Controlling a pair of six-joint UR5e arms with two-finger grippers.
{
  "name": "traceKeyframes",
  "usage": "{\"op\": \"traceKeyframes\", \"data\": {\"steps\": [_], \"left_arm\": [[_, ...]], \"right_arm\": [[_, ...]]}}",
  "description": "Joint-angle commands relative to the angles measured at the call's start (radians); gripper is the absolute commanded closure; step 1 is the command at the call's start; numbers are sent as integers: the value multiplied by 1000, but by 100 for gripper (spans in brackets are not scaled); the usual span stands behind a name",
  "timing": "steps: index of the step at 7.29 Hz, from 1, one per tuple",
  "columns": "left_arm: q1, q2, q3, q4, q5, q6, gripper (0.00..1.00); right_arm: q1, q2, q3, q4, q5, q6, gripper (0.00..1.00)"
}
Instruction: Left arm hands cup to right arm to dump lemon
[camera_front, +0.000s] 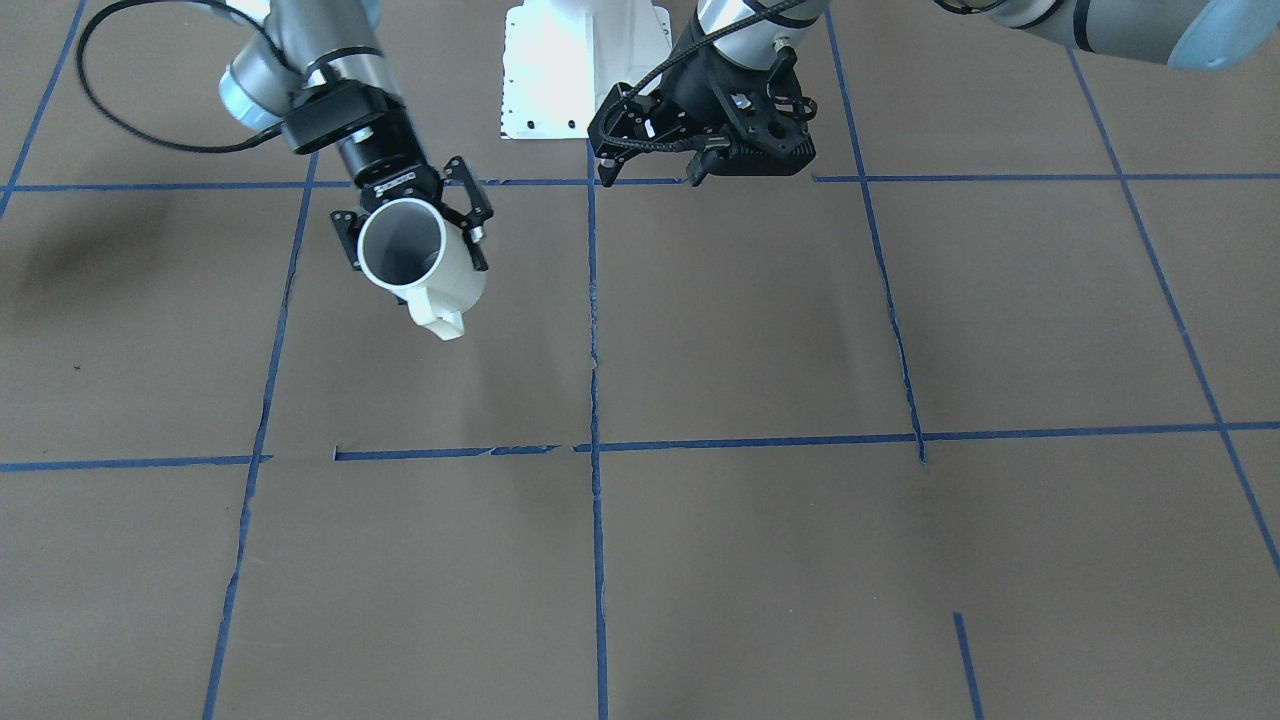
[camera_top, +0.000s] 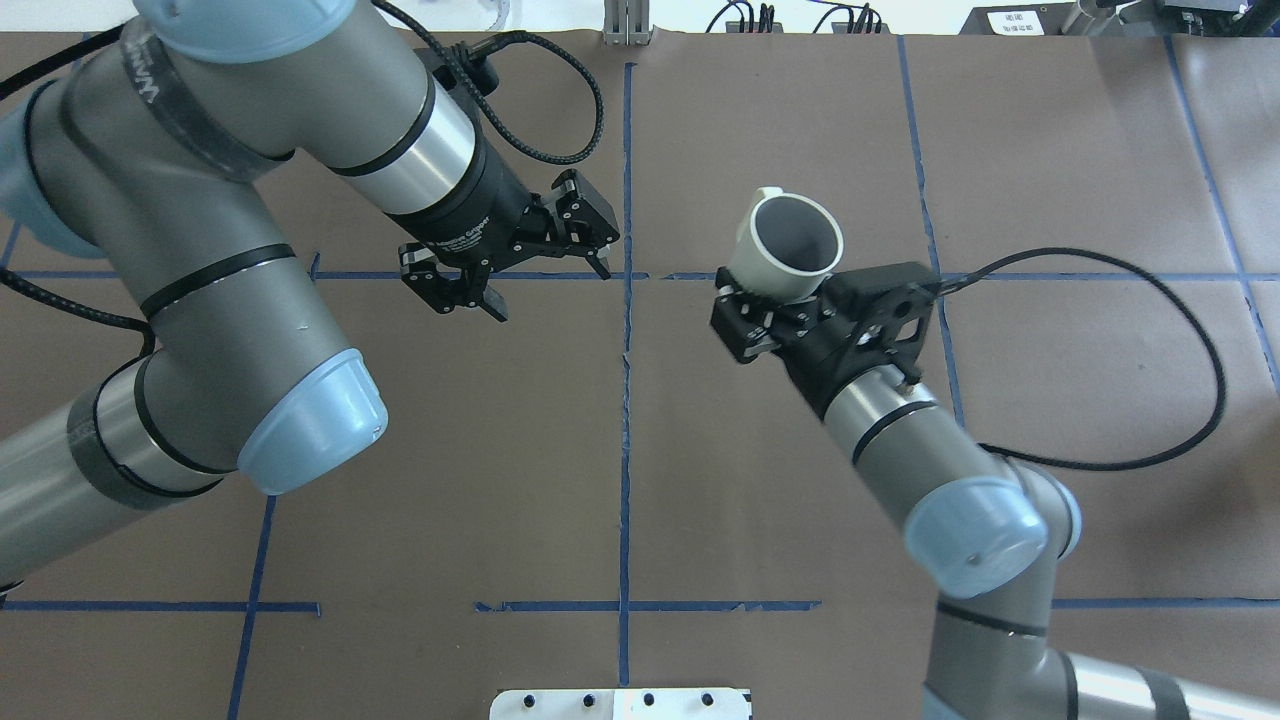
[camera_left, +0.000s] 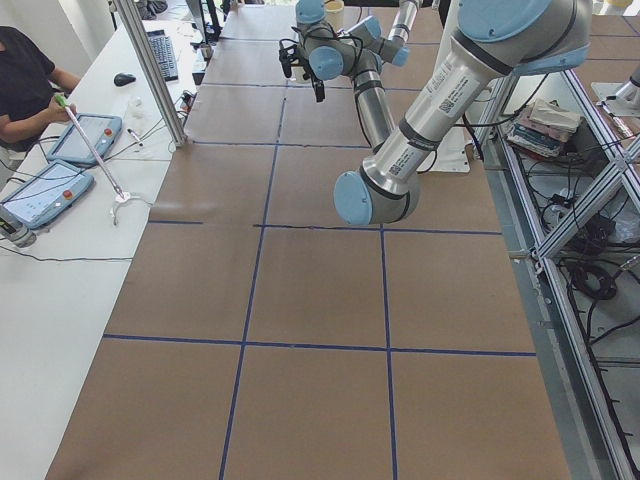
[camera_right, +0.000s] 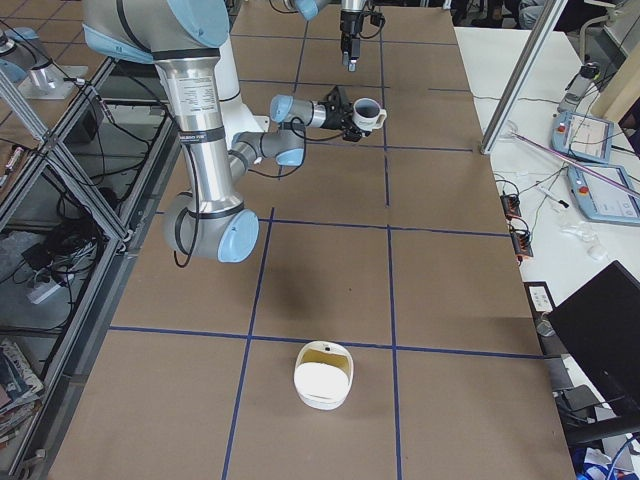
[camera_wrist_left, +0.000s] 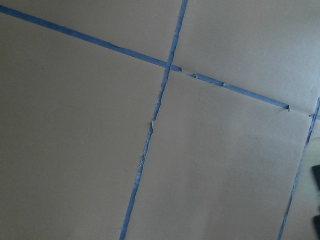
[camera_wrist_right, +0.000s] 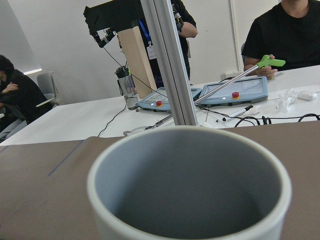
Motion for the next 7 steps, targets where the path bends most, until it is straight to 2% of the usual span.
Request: {"op": "traceKeyframes", "data": {"steps": [1,3,7], "left_arm": [[3,-60,34,64,2,-10,0],[6,-79,34,100,16,-13,0],[91,-82,63,103,17,-12,2]], "right_arm": [[-121,89,-4,-200,-135,-52,45],[-154,112,-14,-205,-175,-129,44],[-155,156,-53,-204,-220,-266,38]]}}
